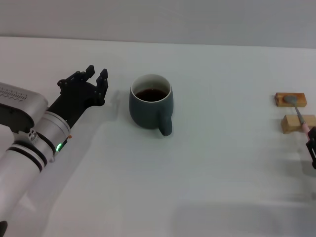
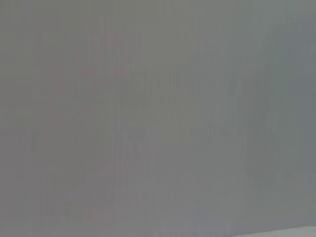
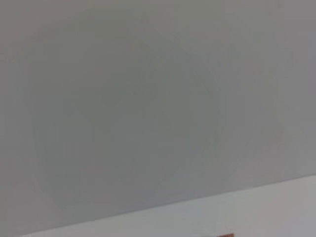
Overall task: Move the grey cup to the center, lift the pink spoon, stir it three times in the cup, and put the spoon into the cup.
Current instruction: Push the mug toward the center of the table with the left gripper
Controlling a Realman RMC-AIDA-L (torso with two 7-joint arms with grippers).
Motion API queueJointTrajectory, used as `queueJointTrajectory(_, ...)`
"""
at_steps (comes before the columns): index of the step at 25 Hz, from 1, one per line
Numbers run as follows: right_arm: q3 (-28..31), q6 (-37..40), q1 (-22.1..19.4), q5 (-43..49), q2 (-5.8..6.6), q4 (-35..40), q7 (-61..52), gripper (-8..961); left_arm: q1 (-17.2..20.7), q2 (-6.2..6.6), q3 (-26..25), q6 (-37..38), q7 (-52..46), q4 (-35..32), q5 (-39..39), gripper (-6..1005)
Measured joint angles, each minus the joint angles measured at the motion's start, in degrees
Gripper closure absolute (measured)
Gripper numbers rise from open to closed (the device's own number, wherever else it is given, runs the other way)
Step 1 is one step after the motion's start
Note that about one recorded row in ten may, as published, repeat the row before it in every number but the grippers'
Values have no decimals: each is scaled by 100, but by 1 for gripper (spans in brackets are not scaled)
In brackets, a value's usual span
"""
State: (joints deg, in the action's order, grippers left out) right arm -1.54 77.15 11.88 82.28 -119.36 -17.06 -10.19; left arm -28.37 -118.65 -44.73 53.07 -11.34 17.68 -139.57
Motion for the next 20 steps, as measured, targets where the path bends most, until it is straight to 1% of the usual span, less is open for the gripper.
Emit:
queueJointTrajectory(9,-118,-117,7,0,0,7,-15,380,-13,0,-10,-70,0,7,0,686)
queueJointTrajectory(20,-157,-15,-62,108,3,-175,-21,379,-12,0,-10,-97,0,-1,0,688)
